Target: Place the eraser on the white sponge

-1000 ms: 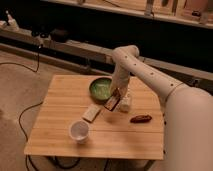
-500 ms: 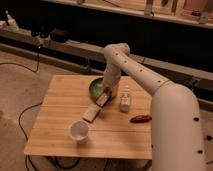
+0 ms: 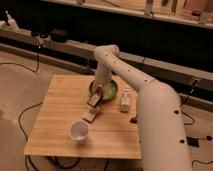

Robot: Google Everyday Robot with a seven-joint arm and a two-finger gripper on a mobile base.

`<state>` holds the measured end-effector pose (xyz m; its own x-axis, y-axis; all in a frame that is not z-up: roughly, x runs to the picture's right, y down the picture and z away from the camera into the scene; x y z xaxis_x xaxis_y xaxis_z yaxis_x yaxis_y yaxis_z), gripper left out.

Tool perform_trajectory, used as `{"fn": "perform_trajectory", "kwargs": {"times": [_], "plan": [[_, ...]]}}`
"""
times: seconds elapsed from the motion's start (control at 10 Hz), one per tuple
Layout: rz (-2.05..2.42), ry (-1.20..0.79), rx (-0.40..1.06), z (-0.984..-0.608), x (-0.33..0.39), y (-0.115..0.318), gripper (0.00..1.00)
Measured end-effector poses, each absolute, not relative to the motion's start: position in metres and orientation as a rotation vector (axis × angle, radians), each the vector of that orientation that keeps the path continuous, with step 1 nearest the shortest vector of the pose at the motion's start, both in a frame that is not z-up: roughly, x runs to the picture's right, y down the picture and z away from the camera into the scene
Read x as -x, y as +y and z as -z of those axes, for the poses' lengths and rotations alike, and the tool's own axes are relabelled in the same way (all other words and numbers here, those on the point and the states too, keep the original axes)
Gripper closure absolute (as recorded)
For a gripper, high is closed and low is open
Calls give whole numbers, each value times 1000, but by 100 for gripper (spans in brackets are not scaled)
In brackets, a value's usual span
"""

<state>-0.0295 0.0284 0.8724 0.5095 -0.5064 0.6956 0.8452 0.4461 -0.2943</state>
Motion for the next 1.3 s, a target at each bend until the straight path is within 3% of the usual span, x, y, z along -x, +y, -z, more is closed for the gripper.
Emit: {"fn": "perform_trajectory", "kwargs": {"times": [0.8,1.0,1.3], "plan": [[915,-607,735,-863,68,80,74],[907,-604,750,-868,64,87,62],[899,-591,780,-874,55,95,33]]}}
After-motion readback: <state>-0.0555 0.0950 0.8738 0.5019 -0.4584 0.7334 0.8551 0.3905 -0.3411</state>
